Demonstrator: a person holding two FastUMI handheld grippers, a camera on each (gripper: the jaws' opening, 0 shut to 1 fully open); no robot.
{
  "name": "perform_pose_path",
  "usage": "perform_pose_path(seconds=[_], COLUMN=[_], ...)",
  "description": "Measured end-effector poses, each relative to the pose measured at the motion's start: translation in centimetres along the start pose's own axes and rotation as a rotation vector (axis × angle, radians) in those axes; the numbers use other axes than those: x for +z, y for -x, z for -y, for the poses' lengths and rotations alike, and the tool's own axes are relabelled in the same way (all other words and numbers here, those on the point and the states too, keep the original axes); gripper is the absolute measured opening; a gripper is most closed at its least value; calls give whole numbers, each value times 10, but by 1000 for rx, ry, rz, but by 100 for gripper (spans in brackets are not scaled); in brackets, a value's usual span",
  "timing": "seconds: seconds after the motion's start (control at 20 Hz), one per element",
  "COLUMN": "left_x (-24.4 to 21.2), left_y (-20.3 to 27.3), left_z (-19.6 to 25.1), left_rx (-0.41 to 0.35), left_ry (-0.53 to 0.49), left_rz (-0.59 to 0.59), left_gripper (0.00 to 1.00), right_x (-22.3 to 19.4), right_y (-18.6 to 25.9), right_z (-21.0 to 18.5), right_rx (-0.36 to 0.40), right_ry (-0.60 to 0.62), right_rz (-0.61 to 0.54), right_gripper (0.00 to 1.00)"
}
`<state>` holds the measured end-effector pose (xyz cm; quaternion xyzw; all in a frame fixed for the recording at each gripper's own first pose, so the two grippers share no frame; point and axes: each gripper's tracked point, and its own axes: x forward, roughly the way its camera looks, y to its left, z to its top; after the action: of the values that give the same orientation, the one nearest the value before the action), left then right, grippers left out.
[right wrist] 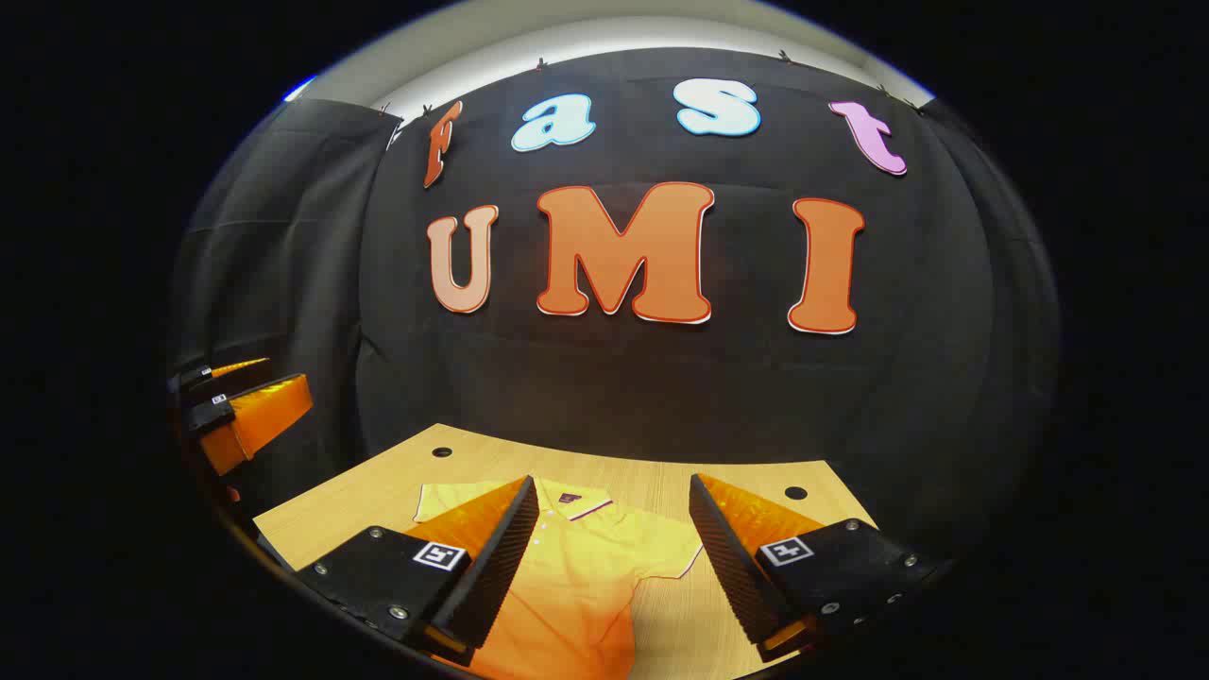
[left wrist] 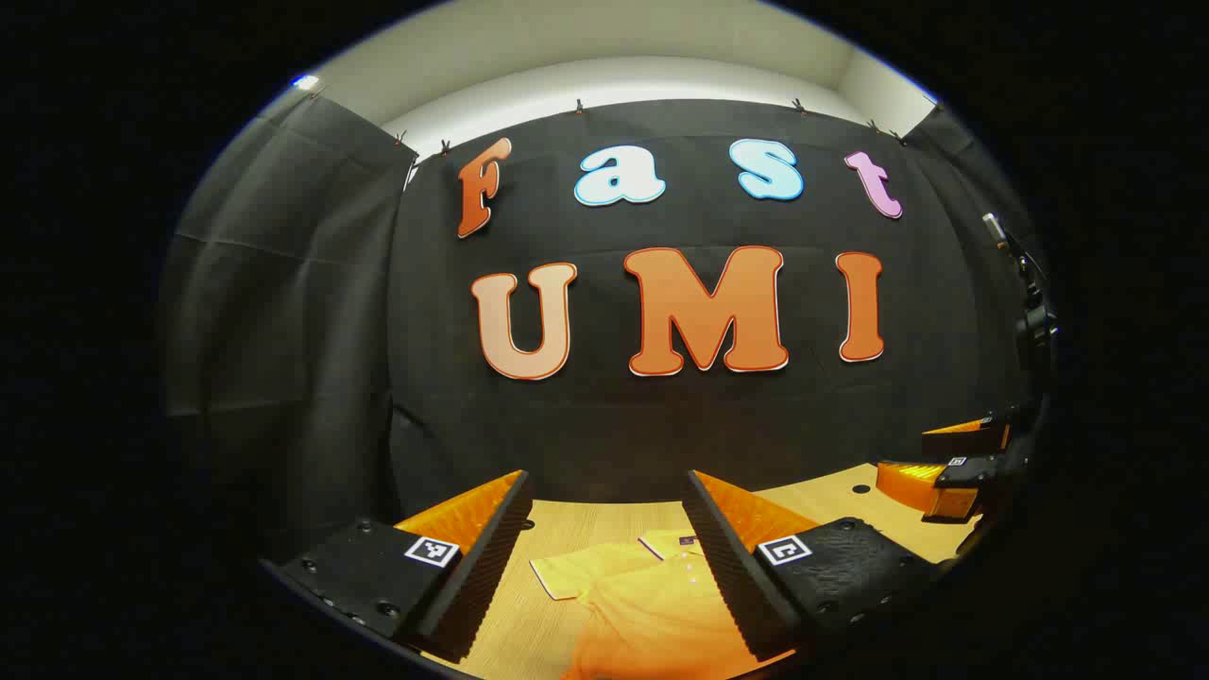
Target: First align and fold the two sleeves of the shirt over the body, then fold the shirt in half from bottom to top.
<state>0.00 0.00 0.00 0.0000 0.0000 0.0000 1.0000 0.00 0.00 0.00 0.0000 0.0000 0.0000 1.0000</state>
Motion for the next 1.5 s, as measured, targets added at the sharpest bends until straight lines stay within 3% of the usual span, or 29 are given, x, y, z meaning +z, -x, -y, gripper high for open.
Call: perform_pose_path(seconds=[0.25,0.55,1.05,1.5], left_x=[3,-5,-14,-22], left_y=[-1,3,1,7], left_z=[1,2,4,2], left_rx=[3,17,50,96], left_ry=[-25,-45,-49,-60], left_rz=[13,11,11,-26], left_gripper=[100,99,99,99], right_x=[8,-15,-21,-83], right_y=[-5,-12,-28,-80], right_z=[-14,-29,-7,40], right_rx=[38,80,52,24], right_ry=[15,-9,30,-50], right_rz=[21,-57,-87,-347], right_gripper=[97,98,97,98])
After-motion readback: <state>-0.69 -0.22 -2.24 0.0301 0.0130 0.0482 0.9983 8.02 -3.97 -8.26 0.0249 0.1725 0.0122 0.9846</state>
